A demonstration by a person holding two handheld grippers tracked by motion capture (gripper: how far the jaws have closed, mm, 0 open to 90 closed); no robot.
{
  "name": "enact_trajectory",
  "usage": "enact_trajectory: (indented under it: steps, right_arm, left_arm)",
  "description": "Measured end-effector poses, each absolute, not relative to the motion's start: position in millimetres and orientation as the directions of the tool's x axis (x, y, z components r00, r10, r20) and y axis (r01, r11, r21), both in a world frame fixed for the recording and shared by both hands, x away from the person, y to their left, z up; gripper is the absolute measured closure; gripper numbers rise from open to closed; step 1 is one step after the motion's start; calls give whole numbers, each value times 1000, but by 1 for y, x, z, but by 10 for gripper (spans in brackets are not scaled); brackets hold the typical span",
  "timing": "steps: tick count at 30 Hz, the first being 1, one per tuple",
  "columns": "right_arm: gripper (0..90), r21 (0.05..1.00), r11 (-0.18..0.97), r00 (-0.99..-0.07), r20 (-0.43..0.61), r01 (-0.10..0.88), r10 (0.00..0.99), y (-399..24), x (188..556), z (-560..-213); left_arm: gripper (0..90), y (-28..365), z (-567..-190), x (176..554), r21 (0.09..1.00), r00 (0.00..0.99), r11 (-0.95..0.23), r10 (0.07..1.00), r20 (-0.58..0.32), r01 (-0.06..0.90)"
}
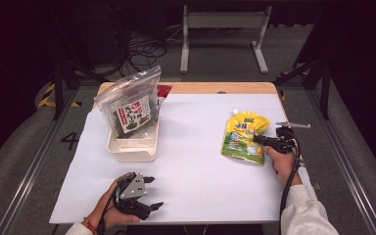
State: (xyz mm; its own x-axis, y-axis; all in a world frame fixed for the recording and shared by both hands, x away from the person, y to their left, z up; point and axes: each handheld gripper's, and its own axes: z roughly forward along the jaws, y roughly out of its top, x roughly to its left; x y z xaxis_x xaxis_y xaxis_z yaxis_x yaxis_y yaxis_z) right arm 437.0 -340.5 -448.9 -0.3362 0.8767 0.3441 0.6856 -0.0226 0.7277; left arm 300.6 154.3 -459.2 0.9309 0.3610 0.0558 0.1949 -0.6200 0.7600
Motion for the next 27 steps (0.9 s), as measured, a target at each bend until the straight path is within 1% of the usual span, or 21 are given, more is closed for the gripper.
enact_trajectory:
  steps: [3, 4, 5, 7, 8, 9, 12, 13, 17, 21, 27]
  right_arm:
    - [824, 745, -6, -373, 341, 667, 863, -334, 431, -448]
    - [826, 756, 43, -419, 313, 653, 852, -325, 426, -444]
    - [826, 762, 53, -433, 307, 646, 847, -323, 424, -443]
    - [827, 774, 71, -460, 297, 629, 837, -317, 418, -440]
    - [827, 778, 79, -472, 293, 623, 831, -314, 415, -439]
    - [827, 778, 79, -472, 293, 623, 831, -314, 415, -439]
    - [830, 791, 111, -524, 286, 601, 802, -304, 404, -435]
    - [831, 798, 119, -538, 279, 590, 795, -301, 400, -433]
    - [831, 823, 142, -592, 263, 549, 762, -293, 385, -428]
    - [831, 850, 142, -632, 255, 507, 732, -289, 375, -428]
    - [831, 868, 154, -676, 245, 473, 695, -280, 366, -430]
  left_arm:
    - [185, 154, -458, 302, 764, 927, -609, 374, 39, 214]
    - [194, 152, -458, 305, 769, 924, -596, 382, 17, 232]
    - [194, 150, -457, 306, 773, 922, -588, 386, 10, 238]
    - [194, 146, -454, 309, 784, 924, -566, 381, -26, 255]
    - [193, 142, -454, 311, 788, 925, -550, 374, -65, 277]
    - [188, 142, -454, 311, 788, 925, -550, 374, -65, 277]
    - [181, 127, -456, 316, 777, 931, -553, 346, -114, 301]
    - [178, 121, -457, 318, 770, 930, -560, 350, -116, 307]
    - [155, 100, -462, 330, 757, 929, -562, 334, -162, 334]
    - [142, 80, -465, 346, 748, 915, -544, 340, -219, 381]
    - [138, 63, -465, 363, 752, 904, -517, 342, -257, 409]
